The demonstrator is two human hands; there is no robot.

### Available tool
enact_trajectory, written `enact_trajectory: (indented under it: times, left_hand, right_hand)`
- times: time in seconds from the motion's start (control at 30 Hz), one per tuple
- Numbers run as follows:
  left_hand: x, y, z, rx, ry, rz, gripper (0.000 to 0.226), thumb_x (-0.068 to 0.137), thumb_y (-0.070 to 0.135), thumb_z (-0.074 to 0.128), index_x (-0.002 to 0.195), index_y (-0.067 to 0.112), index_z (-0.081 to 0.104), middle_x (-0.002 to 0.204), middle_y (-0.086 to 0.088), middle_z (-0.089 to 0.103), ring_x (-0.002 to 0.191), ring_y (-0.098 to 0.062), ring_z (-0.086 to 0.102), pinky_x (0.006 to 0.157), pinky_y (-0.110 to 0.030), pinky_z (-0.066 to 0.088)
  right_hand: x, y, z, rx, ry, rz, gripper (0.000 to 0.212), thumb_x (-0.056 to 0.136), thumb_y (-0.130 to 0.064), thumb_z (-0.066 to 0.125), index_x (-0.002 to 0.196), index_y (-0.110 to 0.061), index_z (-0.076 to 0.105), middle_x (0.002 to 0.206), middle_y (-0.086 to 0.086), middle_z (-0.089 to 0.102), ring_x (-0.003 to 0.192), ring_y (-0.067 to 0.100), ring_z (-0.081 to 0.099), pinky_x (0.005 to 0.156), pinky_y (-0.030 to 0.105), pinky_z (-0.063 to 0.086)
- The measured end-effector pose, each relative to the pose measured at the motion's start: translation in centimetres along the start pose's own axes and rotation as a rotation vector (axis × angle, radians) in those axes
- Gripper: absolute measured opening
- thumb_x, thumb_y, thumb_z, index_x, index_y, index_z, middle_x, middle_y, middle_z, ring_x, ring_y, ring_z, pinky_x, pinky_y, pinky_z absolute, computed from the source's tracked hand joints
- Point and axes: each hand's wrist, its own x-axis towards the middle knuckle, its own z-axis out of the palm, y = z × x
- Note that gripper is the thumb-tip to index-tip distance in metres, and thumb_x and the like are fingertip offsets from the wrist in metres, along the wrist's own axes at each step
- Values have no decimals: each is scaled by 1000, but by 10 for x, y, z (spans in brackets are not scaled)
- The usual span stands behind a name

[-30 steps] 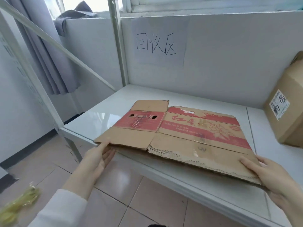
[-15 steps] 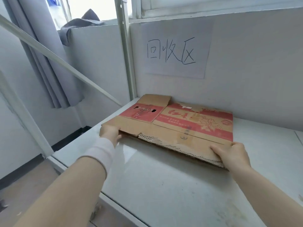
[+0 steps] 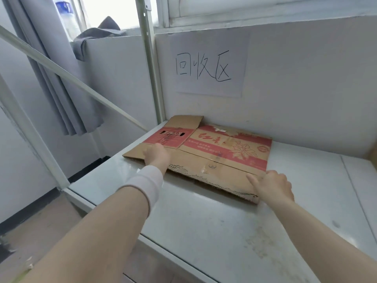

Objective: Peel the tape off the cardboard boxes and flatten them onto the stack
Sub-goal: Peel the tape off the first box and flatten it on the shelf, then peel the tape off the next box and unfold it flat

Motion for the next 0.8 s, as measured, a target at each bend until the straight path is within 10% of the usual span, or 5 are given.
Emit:
enact_trajectory:
  times: [0.2, 0.43, 0.67, 0.8]
  left_hand:
    - [-138, 91, 3, 503, -12, 767, 25, 93, 18, 43, 112, 9, 55, 114, -12, 60, 106, -30, 51, 87, -37, 40]
    - [-300, 188, 48, 560, 38, 1185, 27, 91, 22, 49, 117, 14, 54, 121, -11, 54, 114, -29, 47, 97, -38, 31]
    - [-388, 265, 72, 139, -249, 1140, 56, 92, 32, 51, 135, 4, 32, 129, -18, 46, 119, -35, 44, 93, -40, 39]
    - [-380, 299, 90, -134, -471, 903, 88, 92, 40, 50, 146, -1, -5, 155, -17, 8, 140, -29, 21, 109, -37, 26]
  right_hand:
    - [-48, 86, -84, -404, 43, -295, 52, 94, -44, 42, 136, -15, 38, 136, 6, 43, 124, 26, 42, 98, 37, 36]
    - [-92, 222, -204, -731, 132, -189, 46, 95, -42, 39, 133, -16, 39, 134, 4, 44, 122, 25, 43, 93, 36, 36]
    - [-97, 310, -278, -644, 204, -53, 53, 95, -38, 42, 141, -15, 30, 139, 8, 41, 125, 28, 41, 98, 36, 36]
    - [-70, 325, -280, -403, 203, -36, 55, 94, -33, 45, 143, -15, 27, 141, 9, 39, 126, 29, 42, 96, 35, 38]
